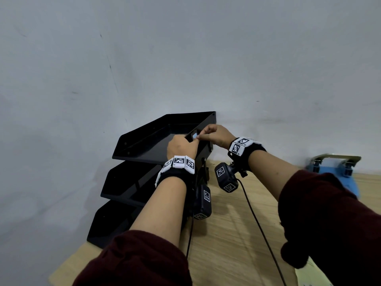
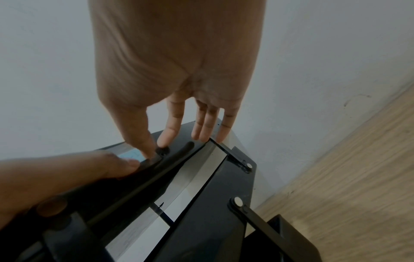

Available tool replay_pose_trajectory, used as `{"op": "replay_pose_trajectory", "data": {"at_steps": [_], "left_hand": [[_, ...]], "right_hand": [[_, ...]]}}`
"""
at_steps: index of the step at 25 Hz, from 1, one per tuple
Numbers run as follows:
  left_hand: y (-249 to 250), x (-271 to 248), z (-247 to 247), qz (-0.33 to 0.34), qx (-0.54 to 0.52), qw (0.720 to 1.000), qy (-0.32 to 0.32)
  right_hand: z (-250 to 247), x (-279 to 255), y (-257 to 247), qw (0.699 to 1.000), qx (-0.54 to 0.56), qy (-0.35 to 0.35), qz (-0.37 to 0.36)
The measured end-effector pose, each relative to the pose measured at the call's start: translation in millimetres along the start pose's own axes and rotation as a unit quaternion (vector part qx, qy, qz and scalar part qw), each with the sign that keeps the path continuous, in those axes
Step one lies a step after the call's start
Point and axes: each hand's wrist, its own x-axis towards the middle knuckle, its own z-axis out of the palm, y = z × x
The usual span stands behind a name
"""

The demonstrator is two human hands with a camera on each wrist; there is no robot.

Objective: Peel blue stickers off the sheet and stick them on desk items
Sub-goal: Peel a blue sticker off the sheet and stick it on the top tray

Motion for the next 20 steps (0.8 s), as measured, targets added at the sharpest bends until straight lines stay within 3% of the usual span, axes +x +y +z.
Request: {"op": "replay_pose_trajectory", "data": {"at_steps": [6, 11, 16, 20], "left_hand": [[-1.2, -0.3, -0.8, 0.008, 0.009, 1.0, -0.004], [-3.7, 0.9, -2.3, 0.013, 0.011, 1.0, -0.02], [-4.1, 0.8, -1.7, 0.015, 0.02, 0.999, -0.023], [-4.9, -0.2, -2.4, 0.034, 0.011, 0.999, -0.029]], "right_hand": [[-5.4, -6.8, 2.2, 0.997, -0.027, 0.06, 0.049], [-15.6, 1.2, -8.2, 0.988, -0.135, 0.078, -0.012], [-24.7, 4.5, -45.8, 0.93, -0.344, -0.073, -0.111], [-16.9, 13.5, -77.2, 0.883, -0.433, -0.138, -0.113]]}}
